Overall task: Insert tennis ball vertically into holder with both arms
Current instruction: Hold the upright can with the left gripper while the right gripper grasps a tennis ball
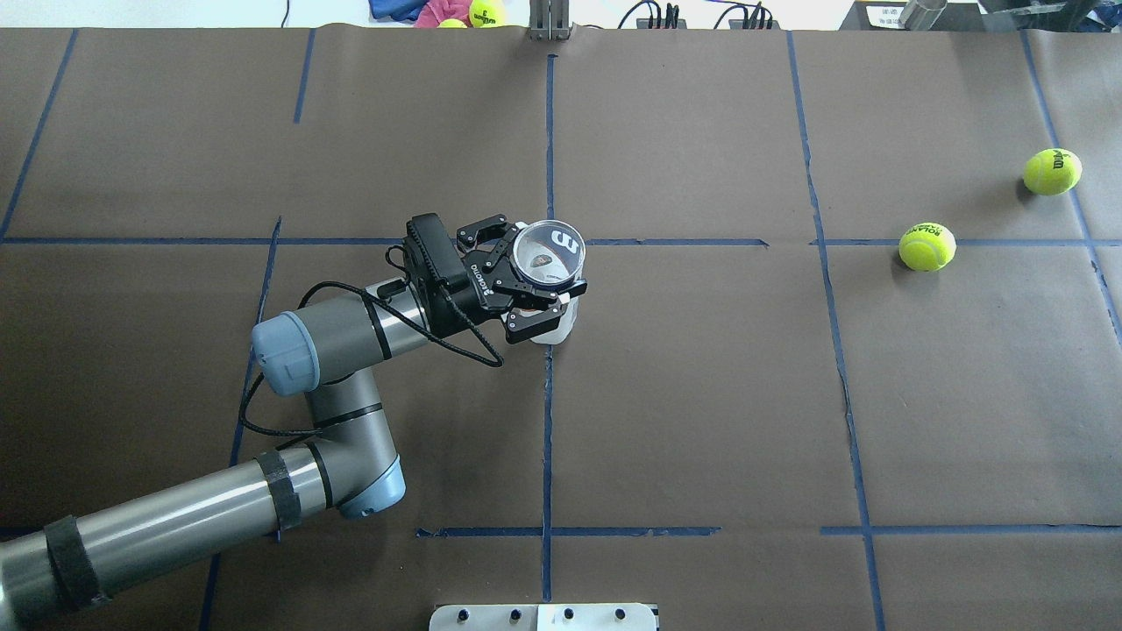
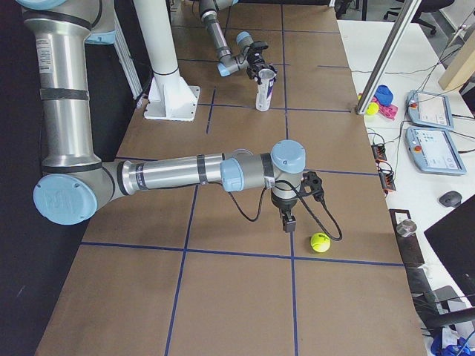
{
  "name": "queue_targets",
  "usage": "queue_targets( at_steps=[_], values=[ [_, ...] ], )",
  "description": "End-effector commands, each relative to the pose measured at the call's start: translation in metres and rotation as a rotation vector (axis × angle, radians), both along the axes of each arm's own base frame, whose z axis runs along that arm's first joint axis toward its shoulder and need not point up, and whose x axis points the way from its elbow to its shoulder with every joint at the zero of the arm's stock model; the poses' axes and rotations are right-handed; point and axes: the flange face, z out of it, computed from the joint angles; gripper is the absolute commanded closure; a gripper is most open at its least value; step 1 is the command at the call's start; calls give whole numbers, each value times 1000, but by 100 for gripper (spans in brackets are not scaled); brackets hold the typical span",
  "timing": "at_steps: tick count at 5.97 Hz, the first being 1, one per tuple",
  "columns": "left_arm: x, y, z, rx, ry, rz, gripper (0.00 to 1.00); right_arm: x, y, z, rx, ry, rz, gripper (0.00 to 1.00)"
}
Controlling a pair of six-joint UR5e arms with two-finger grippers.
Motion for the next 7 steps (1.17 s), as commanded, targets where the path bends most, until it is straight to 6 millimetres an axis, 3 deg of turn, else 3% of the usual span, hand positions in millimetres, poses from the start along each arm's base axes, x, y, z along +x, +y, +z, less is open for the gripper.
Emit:
queue_targets(
  at_steps=[1,2,3,5,7],
  values=[
    [-2,-2,-1,1,0,-4,8,-47,-16,-25,55,-12,-67,0],
    [-1,-1,3,1,-7,-4,8,-71,-26,-35,80,-15,-104,0],
    [-4,0,19,-7,-30,-4,8,-94,-40,-45,96,-16,-134,0],
    [-3,1,20,-10,-32,-2,11,-138,-59,-61,82,-12,-154,1],
    [-4,1,20,-14,-28,-1,11,-214,-69,-53,119,-26,-120,1]
  ],
)
